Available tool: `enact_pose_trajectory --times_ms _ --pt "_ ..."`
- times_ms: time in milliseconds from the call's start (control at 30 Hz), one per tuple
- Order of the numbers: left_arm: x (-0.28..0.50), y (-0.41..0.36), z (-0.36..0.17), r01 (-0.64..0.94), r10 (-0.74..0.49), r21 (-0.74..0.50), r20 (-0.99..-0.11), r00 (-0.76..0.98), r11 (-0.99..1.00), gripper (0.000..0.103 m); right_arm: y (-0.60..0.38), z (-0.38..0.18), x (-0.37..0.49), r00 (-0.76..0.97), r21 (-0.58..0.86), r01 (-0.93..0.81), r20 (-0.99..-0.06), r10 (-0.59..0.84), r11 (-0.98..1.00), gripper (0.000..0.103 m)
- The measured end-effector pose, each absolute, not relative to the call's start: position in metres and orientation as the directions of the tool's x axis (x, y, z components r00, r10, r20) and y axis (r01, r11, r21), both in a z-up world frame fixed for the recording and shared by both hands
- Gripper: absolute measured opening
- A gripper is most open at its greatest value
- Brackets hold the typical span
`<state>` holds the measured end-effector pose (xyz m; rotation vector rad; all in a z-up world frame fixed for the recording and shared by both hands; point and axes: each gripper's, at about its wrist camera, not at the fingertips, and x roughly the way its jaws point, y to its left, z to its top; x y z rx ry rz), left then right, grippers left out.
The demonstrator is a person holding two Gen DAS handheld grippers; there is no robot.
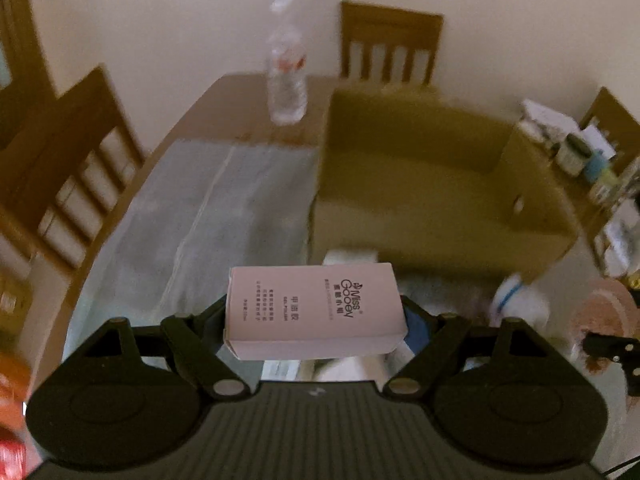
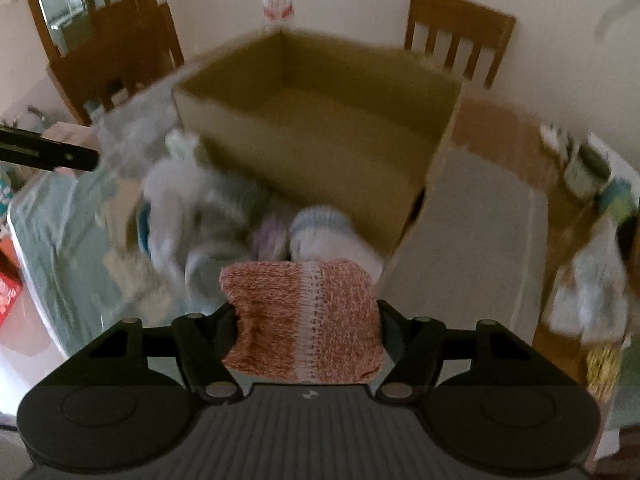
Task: Organize objects
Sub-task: 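Drop the pink box and pink knit sleeve into the cardboard box with both tools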
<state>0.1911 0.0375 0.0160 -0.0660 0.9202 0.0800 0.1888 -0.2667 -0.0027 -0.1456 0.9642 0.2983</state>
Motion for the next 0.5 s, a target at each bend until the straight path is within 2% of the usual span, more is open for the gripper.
enact_pose_trajectory --times_ms 200,300,333,400,433,500 --pt "0.256 0.014 0.036 -0.005 -0.007 -0.013 -0.751 0.661 1.000 0.083 -0.262 0.027 0.237 0.613 -0.024 -0.316 -0.768 0.184 0.949 0.074" --pt "0.281 0.005 0.040 -0.004 0.012 0.012 -0.730 0.684 1.000 0.084 -0.259 0.035 0.265 0.639 -0.027 -0.308 -0.746 0.186 0.951 0.074" --pt "0.288 0.002 0.041 0.006 0.010 0.020 -0.722 0.692 1.000 0.088 -0.257 0.036 0.274 0.640 -0.021 -0.305 -0.745 0.188 0.952 0.075" --pt "0.296 -0.003 0.043 0.013 0.010 0.027 -0.709 0.705 1.000 0.095 -0.253 0.035 0.291 0.642 -0.019 -0.303 -0.743 0.190 0.953 0.081" --pt "0.299 -0.004 0.044 0.011 0.011 0.027 -0.699 0.715 1.000 0.099 -0.251 0.035 0.296 0.649 -0.023 -0.298 -0.738 0.184 0.954 0.088" --pt "0.301 -0.003 0.043 0.002 0.016 0.025 -0.697 0.717 1.000 0.100 -0.249 0.033 0.301 0.663 -0.034 -0.289 -0.729 0.174 0.957 0.100"
